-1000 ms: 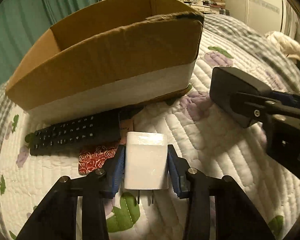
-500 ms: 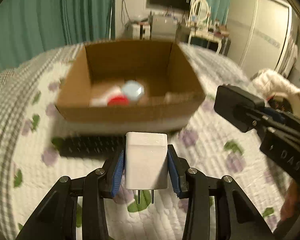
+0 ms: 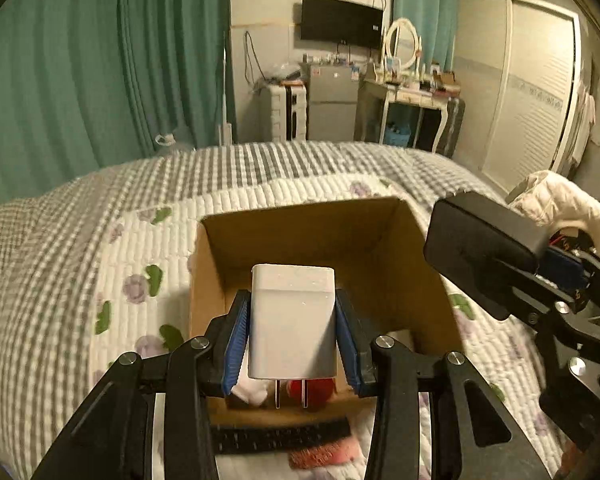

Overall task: Organize rigid objects
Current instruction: 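Lower the charger and power bank into the box and open both tools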

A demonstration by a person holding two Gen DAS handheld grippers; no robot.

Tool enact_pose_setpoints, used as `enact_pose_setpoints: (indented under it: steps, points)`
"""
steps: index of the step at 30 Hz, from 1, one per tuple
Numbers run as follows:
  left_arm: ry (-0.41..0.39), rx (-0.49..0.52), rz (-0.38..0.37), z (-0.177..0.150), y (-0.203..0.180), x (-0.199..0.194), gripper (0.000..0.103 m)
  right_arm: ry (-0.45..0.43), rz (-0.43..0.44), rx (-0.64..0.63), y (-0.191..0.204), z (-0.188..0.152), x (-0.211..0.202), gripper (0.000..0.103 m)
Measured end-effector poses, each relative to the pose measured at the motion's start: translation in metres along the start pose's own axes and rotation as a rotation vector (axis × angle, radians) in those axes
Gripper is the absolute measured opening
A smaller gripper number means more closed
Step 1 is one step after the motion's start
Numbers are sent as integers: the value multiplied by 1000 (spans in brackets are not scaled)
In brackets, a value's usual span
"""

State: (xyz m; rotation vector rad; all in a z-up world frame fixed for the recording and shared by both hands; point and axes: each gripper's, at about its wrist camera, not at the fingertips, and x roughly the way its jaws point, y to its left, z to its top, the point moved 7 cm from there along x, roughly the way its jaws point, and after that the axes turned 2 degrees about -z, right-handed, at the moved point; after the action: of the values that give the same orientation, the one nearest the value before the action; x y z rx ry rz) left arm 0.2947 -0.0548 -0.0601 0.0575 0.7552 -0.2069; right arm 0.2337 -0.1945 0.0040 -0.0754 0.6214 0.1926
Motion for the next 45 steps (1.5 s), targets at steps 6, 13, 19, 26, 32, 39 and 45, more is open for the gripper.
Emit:
enact_pose_setpoints:
  steps: [6, 13, 19, 26, 32, 39, 45]
  points:
    - [69, 1, 1, -13, 6, 54, 41, 44, -15, -40, 0, -5, 48, 38]
    - [58, 23, -16, -19, 2, 69, 55, 72, -13, -32, -6, -20, 74, 38]
    - [5, -8, 7, -4, 15, 44, 74, 62, -7, 1, -11, -14, 75, 38]
    - [-36, -32, 37, 4, 42, 10, 74, 82, -44, -2, -13, -11, 95, 38]
    - [-27, -23, 72, -14, 61, 6, 74, 117, -58, -11, -11, -10, 118, 38]
    - [-8, -62, 69, -34, 79, 5, 74, 107, -108, 22, -16, -4, 121, 60]
    - [-7, -73, 94, -46, 85, -13, 82, 60, -100, -20, -7, 4, 76, 64]
